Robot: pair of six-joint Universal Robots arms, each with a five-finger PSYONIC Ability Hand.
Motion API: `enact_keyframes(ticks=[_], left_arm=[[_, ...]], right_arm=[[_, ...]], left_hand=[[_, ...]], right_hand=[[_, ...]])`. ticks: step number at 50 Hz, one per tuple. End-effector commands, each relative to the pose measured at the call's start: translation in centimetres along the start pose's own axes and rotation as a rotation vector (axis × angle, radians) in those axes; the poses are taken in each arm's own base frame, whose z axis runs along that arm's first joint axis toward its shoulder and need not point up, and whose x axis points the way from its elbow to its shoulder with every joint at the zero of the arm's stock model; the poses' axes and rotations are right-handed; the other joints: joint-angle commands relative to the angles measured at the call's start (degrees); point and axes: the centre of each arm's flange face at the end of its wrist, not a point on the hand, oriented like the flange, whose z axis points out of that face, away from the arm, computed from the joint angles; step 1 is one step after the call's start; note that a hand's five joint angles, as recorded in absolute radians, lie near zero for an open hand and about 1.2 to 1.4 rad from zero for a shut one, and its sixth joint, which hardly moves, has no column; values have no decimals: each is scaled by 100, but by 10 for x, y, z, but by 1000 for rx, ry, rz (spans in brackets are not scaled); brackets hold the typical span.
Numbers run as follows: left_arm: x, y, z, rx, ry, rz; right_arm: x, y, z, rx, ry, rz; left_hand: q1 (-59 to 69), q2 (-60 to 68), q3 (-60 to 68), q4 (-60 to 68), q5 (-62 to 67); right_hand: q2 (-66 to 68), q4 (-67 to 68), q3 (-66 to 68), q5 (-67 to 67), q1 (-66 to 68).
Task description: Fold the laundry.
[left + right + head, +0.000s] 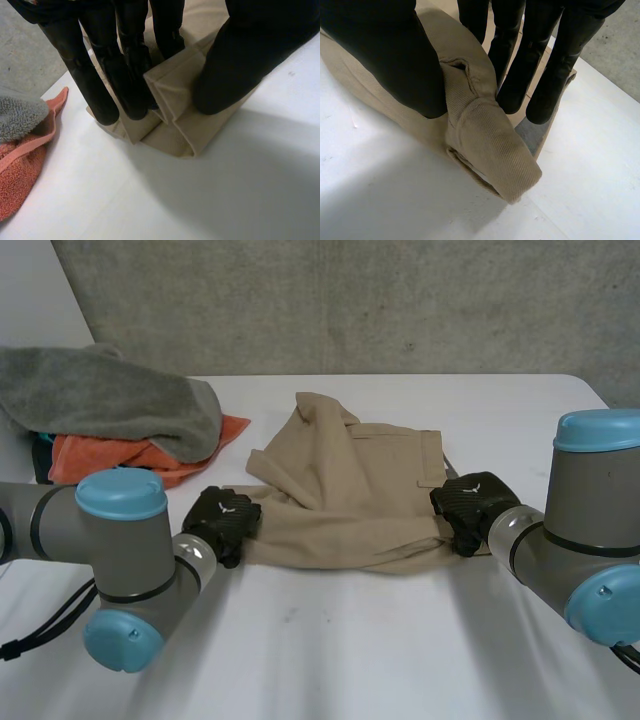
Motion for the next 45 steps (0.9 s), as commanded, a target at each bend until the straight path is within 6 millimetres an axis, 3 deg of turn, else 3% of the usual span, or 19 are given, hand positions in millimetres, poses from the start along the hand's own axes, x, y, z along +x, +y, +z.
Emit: enact_keyframes(ticks=[1,8,9,10,12,15,23,27,33,36,43,45], left_arm=[[-2,-4,1,15,-10,-2],[-3,-11,-2,29,-13,-7],[-3,-12,-3,30,-14,-9],[-9,-20,-6,53,-29,-9],[-14,-30,-12,82,-44,-11],[-21,-42,-20,118,-62,-12],[-24,-47,-23,132,-72,-13],[-24,-47,-23,131,-71,-13],[-25,-48,-27,123,-66,-31],[-26,-51,-30,118,-62,-51],[-37,-64,-60,91,-51,-115],[-35,-65,-76,64,-30,-110]], right_arm=[[1,0,0,0,3,1],[-2,-2,-3,-1,-9,-22],[-2,-2,-3,-4,-10,-26],[-3,-1,-5,-10,-15,-40],[-3,-3,-9,-15,-15,-65],[2,-8,-17,-9,0,-112],[4,-8,-22,-10,2,-156],[7,-5,-20,-17,1,-150],[7,7,-13,-41,-8,-174],[8,11,-10,-57,-7,-196],[20,16,-12,-89,14,-188],[22,11,-23,-90,16,-206]], left_hand=[[1463,1449,1478,1442,1523],[1463,1449,1478,1442,1523],[1463,1449,1478,1442,1523],[1463,1449,1478,1442,1523],[1463,1449,1478,1442,1523],[1463,1449,1478,1442,1523],[1463,1449,1478,1442,1523],[1463,1449,1478,1442,1523],[1463,1449,1478,1442,1523],[1463,1449,1478,1442,1523],[1463,1449,1478,1442,1523],[1463,1449,1478,1442,1523]], right_hand=[[1245,1204,1142,1361,1903],[968,927,865,1084,1626],[366,325,263,482,1024],[-1572,-1613,-1675,-1456,-914],[-3216,-3257,-3320,-3101,-2558],[-3559,-3601,-3663,-3444,-2902],[-2989,-3030,-3092,-2873,-2331],[-2065,-2106,-2168,-1949,-1407],[1162,1121,1059,1278,1820],[1245,1204,1142,1361,1903],[1245,1204,1142,1361,1903],[1245,1204,1142,1361,1903]])
